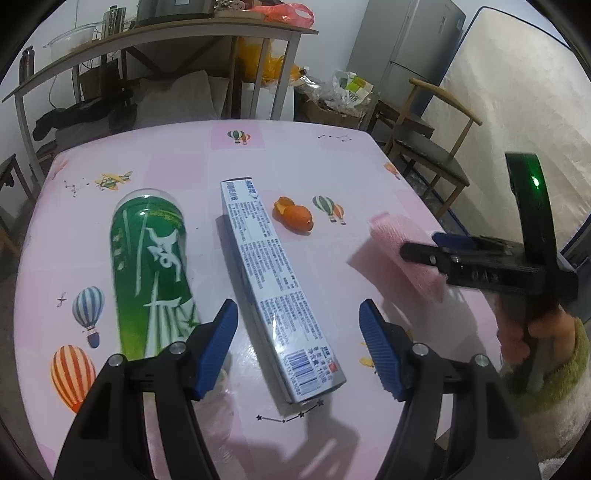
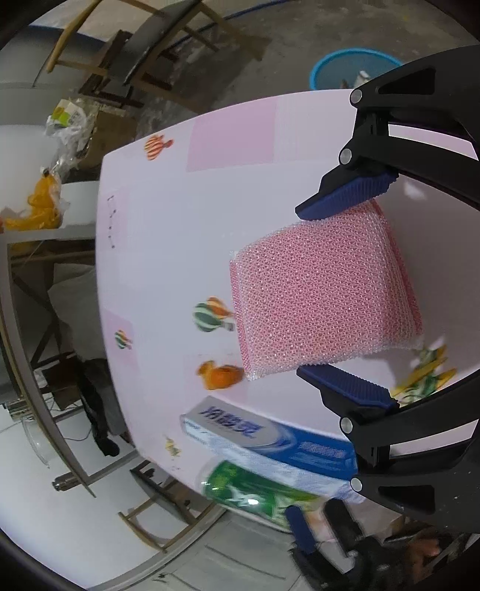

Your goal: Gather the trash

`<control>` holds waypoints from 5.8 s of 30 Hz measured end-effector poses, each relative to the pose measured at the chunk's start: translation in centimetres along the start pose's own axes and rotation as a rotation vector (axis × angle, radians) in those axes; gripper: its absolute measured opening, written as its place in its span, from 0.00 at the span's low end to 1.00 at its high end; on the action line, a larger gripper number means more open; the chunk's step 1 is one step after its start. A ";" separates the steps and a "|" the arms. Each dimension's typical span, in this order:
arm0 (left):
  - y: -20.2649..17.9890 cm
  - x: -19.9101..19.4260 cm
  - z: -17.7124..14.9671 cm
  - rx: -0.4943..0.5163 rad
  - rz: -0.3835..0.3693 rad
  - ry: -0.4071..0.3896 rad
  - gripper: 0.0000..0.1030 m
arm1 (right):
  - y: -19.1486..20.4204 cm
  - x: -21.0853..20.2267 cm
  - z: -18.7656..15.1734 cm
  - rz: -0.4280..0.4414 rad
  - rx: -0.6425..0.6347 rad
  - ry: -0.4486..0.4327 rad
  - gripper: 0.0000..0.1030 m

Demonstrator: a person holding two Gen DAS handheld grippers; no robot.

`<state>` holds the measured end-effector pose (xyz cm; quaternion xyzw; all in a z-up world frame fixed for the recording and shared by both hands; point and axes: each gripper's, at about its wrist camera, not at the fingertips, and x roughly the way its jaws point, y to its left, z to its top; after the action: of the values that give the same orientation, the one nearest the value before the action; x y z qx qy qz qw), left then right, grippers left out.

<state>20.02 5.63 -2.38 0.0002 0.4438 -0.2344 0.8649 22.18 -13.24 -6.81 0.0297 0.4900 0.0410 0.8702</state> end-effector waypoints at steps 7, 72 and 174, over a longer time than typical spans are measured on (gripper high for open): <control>1.3 -2.1 -1.3 -0.019 -0.007 -0.049 0.64 | 0.2 0.8 -0.8 -0.009 -0.002 0.013 0.78; 3.1 -6.9 -3.2 -0.082 -0.094 -0.184 0.58 | 5.8 6.1 6.2 0.213 -0.048 0.116 0.06; -31.7 14.2 6.6 0.292 -0.518 0.367 0.11 | -29.2 -11.5 -22.0 -0.036 0.974 -0.198 0.74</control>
<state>19.32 -29.70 -2.72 0.0534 0.5391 -0.5032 0.6732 -1.31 -43.23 -11.15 0.4282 0.3678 -0.2108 0.7981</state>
